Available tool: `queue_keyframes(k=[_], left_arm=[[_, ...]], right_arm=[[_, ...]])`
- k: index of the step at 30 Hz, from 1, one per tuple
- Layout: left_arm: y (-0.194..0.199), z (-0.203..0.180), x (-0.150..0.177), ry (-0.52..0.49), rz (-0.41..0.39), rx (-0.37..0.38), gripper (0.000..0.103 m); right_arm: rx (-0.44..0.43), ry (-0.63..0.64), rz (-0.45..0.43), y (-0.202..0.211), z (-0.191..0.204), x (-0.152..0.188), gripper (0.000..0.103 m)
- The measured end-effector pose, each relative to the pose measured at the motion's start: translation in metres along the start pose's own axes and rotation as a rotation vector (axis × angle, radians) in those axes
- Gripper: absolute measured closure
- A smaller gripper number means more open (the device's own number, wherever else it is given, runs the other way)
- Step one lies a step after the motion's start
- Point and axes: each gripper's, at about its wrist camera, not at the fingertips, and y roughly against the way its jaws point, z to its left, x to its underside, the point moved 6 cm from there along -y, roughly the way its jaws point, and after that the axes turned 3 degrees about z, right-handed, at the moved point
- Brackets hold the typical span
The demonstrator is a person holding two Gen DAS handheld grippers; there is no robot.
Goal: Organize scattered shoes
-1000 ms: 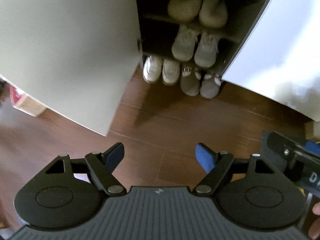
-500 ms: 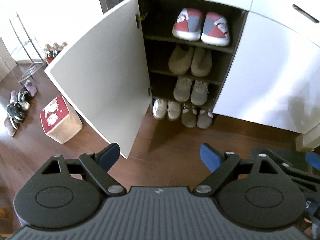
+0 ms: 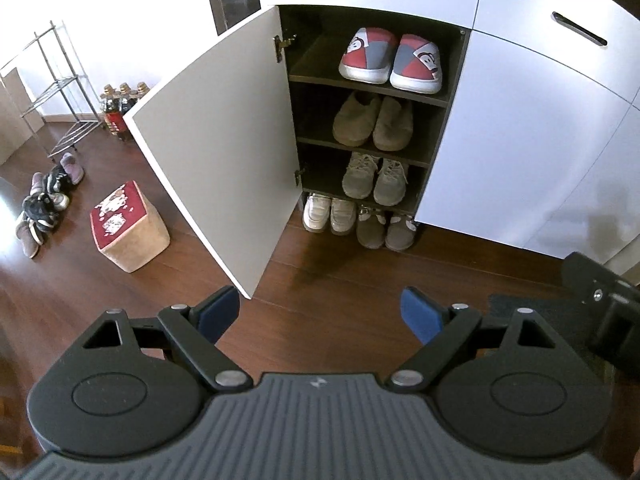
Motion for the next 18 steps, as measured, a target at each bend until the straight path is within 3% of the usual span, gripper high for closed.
queue_keyframes(k=[18], left_arm=[[0.060, 0.030, 0.004, 0.065, -0.030, 0.031, 0.013]], right_arm=[[-0.043, 0.016, -0.016, 0.051, 0.021, -0.011, 0.001]])
